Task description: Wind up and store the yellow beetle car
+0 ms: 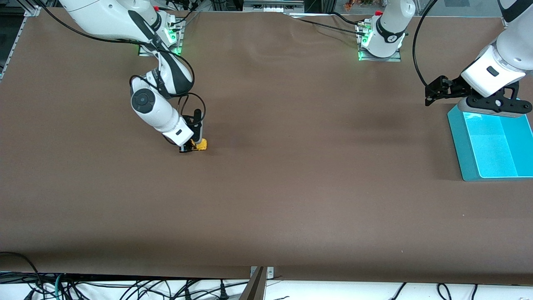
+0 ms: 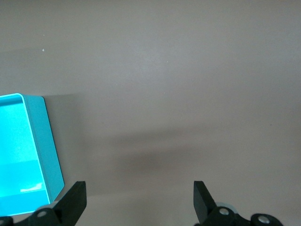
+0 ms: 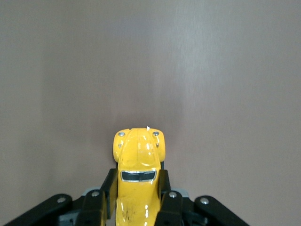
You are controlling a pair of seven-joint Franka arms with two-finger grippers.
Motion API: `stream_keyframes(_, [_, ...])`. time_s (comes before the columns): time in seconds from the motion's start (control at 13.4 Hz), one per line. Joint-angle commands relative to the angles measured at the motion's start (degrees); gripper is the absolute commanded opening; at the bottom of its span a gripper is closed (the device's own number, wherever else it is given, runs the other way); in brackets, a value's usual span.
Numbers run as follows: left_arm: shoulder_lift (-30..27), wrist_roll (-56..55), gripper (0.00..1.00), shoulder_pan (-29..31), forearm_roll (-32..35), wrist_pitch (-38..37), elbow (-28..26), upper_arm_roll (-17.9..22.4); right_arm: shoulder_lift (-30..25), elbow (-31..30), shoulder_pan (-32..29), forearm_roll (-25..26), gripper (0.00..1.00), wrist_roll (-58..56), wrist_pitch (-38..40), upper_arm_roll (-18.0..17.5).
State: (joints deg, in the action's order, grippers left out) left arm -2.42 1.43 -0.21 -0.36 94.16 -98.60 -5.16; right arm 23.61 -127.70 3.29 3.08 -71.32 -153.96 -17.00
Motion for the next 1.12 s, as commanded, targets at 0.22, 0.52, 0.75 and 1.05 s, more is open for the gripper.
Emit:
stream_keyframes(0.22, [-0.39, -0.29, 1.00, 0.04, -0.69, -1.17, 0.69, 0.06, 1.35, -3.78, -3.98, 1.22, 0.01, -10.41, -4.07, 7.15])
stream_keyframes(0.52, [-0.39, -0.29, 1.00, 0.04, -0.69, -1.09, 0.69, 0.06, 1.26, -3.96, -8.30, 0.96, 0.02, -15.42, -3.63, 9.61])
stream_keyframes(0.75, [-0.39, -0.29, 1.00, 0.04, -0.69, -1.17, 0.69, -0.03, 1.08, -3.87, -8.74, 0.87, 0.07, -15.60, -3.19, 9.97])
stream_keyframes(1.05, [-0.39, -0.29, 1.00, -0.05, -0.69, -1.17, 0.69, -0.03, 0.29, -3.17, -8.65, 0.17, 0.83, -15.08, -1.52, 9.71])
